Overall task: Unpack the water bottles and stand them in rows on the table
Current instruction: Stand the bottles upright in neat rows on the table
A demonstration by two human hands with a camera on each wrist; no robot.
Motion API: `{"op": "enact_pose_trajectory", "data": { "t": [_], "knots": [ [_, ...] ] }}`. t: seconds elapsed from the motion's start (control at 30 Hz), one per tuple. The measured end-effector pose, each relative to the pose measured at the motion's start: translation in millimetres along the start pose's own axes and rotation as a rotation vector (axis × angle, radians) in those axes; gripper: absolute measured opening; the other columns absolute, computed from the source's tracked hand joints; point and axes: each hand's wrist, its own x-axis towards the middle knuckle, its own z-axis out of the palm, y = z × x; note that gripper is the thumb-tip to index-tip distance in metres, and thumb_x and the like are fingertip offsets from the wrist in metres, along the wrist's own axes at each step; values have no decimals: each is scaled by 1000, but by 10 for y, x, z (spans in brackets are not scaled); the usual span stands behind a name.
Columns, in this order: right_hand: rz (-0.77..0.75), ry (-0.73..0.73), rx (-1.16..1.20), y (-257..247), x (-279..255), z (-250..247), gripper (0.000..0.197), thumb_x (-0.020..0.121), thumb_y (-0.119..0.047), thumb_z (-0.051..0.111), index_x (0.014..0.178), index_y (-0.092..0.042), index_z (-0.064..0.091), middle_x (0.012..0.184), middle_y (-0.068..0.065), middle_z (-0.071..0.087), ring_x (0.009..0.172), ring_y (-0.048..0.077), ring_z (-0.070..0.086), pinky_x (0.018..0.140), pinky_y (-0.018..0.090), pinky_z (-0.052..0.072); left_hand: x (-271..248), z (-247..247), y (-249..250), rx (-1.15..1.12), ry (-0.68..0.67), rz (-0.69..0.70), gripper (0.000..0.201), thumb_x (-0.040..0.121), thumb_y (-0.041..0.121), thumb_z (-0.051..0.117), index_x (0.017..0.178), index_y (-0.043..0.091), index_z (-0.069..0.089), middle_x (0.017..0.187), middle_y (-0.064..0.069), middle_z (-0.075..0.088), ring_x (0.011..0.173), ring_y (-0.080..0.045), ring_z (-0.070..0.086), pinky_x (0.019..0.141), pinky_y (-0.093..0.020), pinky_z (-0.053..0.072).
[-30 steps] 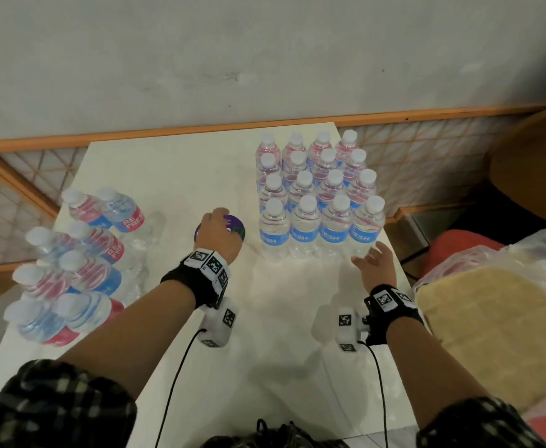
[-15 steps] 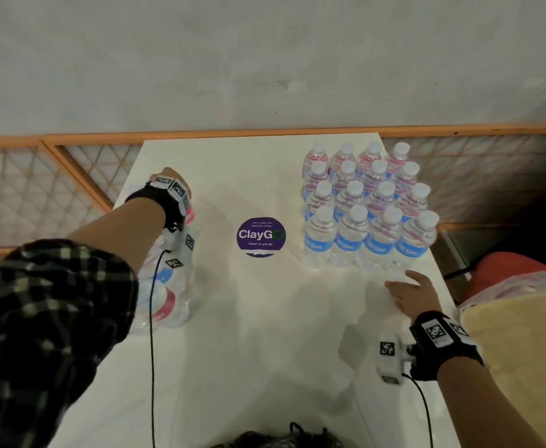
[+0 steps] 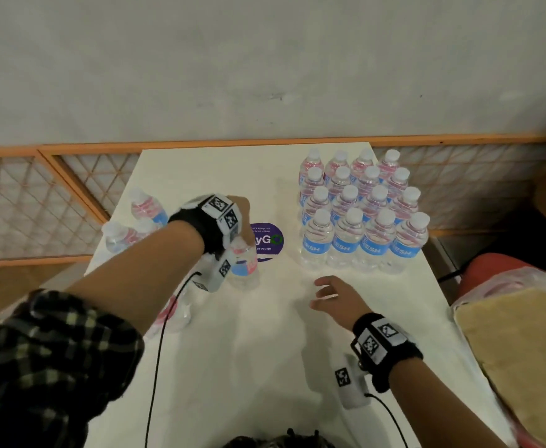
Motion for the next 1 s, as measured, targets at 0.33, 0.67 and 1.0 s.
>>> {"op": "enact_pose_trajectory", "data": {
  "t": [0.33, 0.67, 1.0],
  "knots": [
    [-217, 115, 37, -152, -278, 347, 60, 70, -16, 80, 118, -26, 46, 105, -11, 60, 96, 11, 58, 73, 10, 42, -178, 413, 387, -529, 59, 339, 26, 86, 31, 66, 101, 10, 71, 99, -4, 68, 92, -18, 63, 79, -28, 50],
    [-165, 386, 124, 209, -327, -143, 63, 72, -8, 78, 124, -17, 44, 110, 1, 58, 98, 22, 57, 82, 28, 41, 149, 310, -1152, -353, 571, -386, 49, 87, 30, 55, 134, 20, 44, 150, -15, 22, 139, -35, 21, 112, -48, 28],
    [-123, 359, 153, 230, -324, -179, 59, 72, -7, 77, 114, -30, 43, 107, -4, 60, 100, 19, 60, 76, 19, 45, 134, -253, -1293, 64, 163, -337, 19, 88, 24, 56, 99, 9, 58, 104, -7, 59, 94, -21, 55, 82, -28, 44]
  ]
}}
